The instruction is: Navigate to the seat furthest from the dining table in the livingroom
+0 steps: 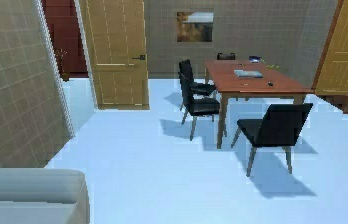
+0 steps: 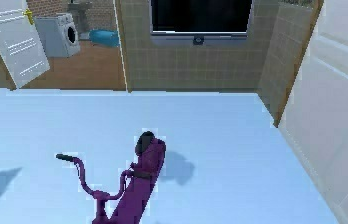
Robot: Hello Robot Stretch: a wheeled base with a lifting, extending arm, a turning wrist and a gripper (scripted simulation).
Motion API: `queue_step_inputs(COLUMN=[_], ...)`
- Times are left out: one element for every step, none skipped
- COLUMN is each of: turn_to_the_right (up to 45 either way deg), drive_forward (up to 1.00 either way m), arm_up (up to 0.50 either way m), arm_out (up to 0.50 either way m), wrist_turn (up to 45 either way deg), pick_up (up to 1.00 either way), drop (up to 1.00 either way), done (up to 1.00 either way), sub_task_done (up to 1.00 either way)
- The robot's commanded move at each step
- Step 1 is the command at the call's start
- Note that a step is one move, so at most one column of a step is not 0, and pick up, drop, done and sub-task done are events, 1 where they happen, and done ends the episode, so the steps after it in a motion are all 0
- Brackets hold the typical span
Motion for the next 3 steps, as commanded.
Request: queue_step_inputs(turn_to_the_right=[0.0, 3.0, 0.0], drive_forward=[0.45, 0.00, 0.75], arm_up=[0.00, 0.00, 0.00], arm_out=[0.00, 0.00, 0.00], wrist_turn=[0.0, 0.0, 0.0], pick_up=[0.00, 0.00, 0.00], drop=[0.00, 0.00, 0.00], done=[0.00, 0.00, 0.00], sub_task_done=[0.00, 0.00, 0.00])
